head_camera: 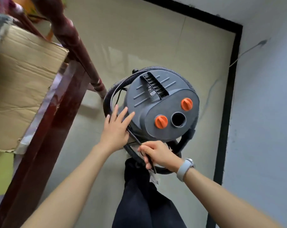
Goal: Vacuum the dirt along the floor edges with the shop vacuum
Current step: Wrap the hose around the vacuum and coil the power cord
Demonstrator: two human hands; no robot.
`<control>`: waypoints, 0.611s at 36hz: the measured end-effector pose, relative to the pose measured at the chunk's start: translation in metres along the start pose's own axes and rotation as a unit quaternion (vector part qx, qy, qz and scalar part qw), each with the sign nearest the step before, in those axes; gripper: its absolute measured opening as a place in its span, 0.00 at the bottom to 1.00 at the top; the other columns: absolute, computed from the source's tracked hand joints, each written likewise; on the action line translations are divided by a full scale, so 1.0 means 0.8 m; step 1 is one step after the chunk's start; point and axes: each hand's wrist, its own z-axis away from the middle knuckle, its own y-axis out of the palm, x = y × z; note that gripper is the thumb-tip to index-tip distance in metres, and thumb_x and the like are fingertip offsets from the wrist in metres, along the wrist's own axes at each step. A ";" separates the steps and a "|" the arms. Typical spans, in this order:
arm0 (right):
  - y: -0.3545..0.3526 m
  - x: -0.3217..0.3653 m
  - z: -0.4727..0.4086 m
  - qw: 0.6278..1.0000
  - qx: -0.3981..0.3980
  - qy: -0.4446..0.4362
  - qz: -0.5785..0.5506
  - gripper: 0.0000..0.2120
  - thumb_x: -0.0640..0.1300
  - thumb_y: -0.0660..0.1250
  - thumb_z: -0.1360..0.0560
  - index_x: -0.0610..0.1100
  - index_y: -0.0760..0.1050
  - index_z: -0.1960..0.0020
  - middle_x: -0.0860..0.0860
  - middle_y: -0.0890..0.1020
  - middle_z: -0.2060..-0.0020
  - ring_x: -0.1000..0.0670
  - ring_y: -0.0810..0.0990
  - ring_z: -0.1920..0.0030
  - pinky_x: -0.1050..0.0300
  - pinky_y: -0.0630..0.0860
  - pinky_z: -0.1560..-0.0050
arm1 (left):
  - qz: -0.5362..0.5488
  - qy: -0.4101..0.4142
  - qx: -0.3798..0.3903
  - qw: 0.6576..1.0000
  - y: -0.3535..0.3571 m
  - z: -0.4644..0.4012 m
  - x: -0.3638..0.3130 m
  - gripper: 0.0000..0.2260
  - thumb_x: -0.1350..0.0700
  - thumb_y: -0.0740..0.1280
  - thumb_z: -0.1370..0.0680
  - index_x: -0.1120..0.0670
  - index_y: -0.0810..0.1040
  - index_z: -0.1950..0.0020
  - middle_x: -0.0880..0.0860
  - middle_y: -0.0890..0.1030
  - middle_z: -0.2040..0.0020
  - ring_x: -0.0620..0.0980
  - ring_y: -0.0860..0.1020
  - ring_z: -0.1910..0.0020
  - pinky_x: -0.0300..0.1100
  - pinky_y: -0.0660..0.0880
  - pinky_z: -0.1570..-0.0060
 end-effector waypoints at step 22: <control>-0.195 -0.055 0.122 0.781 -0.323 -0.044 0.533 0.11 0.51 0.61 0.20 0.49 0.79 0.46 0.49 0.82 0.51 0.46 0.76 0.45 0.54 0.70 0.50 | -0.071 -0.008 0.049 0.996 0.083 0.021 -0.016 0.11 0.51 0.60 0.19 0.53 0.80 0.47 0.50 0.76 0.50 0.51 0.73 0.43 0.46 0.73 0.52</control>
